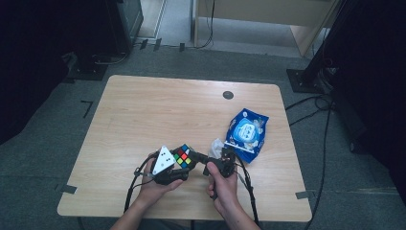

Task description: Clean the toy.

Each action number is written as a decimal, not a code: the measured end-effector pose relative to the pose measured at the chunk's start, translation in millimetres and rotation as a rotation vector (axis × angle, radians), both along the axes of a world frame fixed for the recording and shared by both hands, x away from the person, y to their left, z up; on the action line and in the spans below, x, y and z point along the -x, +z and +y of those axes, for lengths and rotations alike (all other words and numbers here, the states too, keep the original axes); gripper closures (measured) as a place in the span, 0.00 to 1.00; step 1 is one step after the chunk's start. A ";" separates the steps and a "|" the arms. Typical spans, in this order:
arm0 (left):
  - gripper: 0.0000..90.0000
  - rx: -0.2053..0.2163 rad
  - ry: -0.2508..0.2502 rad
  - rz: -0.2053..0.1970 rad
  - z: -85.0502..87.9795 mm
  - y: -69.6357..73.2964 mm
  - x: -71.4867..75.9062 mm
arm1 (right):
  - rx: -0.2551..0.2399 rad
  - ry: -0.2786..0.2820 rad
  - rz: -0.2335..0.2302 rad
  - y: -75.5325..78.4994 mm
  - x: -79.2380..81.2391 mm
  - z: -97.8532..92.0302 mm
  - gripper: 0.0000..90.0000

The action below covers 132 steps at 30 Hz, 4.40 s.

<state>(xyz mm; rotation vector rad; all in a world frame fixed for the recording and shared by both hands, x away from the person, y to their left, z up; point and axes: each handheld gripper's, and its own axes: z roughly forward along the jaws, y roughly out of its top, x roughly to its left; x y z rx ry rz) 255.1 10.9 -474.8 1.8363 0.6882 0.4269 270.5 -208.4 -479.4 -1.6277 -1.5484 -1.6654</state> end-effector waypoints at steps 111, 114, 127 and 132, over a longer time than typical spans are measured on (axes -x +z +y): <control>0.38 -0.006 0.040 0.048 38.6 0.9 -17.6 | 0.858 0.272 -0.482 -41.2 -35.7 4.9 0.55; 0.38 -0.005 0.037 0.054 37.6 -0.6 -18.1 | 0.852 0.272 -0.464 -39.1 -34.8 1.4 0.80; 0.38 -0.052 -0.024 0.046 17.4 -8.2 -10.8 | 0.531 0.123 -0.574 30.6 0.2 -14.2 0.98; 0.38 -0.071 -0.067 0.016 4.2 -8.0 -1.8 | 0.470 0.167 -0.671 51.9 22.8 10.0 0.98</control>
